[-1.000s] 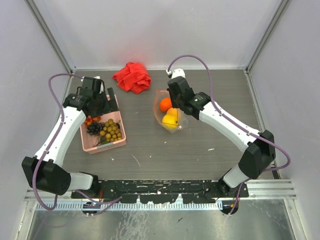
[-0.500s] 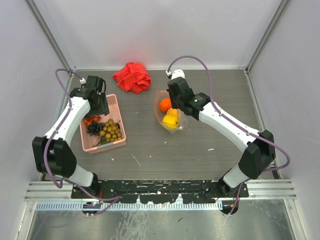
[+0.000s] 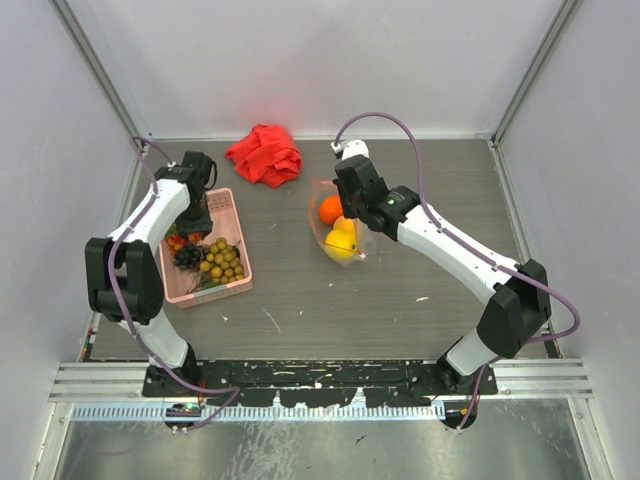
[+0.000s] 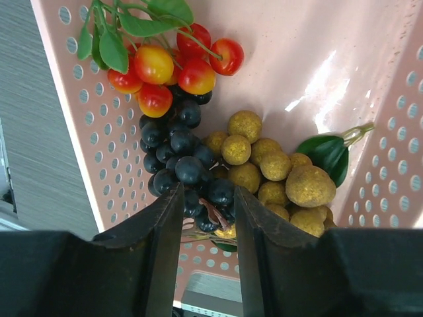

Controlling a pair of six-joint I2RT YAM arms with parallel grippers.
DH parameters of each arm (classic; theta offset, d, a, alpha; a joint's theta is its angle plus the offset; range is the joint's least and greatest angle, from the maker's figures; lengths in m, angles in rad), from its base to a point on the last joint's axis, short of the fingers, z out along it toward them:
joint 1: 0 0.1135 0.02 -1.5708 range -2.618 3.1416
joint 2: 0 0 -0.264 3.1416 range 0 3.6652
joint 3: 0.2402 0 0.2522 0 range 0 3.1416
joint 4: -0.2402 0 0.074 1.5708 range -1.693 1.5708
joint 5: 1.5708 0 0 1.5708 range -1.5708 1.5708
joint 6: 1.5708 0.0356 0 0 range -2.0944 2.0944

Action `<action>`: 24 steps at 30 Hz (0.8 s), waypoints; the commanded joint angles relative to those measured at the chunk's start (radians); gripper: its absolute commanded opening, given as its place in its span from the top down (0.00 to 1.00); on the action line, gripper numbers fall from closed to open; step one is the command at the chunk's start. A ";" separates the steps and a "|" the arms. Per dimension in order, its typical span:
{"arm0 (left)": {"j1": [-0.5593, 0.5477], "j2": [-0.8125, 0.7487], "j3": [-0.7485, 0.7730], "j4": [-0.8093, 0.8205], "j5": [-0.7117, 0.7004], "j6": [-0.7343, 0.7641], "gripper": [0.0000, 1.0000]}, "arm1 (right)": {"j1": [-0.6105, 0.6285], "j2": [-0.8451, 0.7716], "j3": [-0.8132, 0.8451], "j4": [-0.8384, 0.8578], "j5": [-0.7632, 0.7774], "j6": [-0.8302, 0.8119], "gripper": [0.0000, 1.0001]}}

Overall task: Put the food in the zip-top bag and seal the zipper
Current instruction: Pick up the fake fruit from the bin.

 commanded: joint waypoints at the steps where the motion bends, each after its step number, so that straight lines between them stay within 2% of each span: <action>1: 0.008 0.025 0.034 -0.028 -0.032 0.021 0.65 | -0.004 -0.032 0.004 0.049 0.004 -0.012 1.00; 6: 0.008 0.055 0.040 -0.045 -0.035 0.023 0.76 | -0.002 -0.037 0.002 0.049 0.005 -0.013 1.00; 11: 0.008 0.040 0.040 -0.052 -0.052 0.026 1.00 | -0.004 -0.039 0.000 0.050 0.000 -0.013 1.00; 24: 0.008 -0.198 0.035 -0.035 -0.056 0.017 1.00 | -0.004 -0.041 0.008 0.050 -0.023 -0.004 1.00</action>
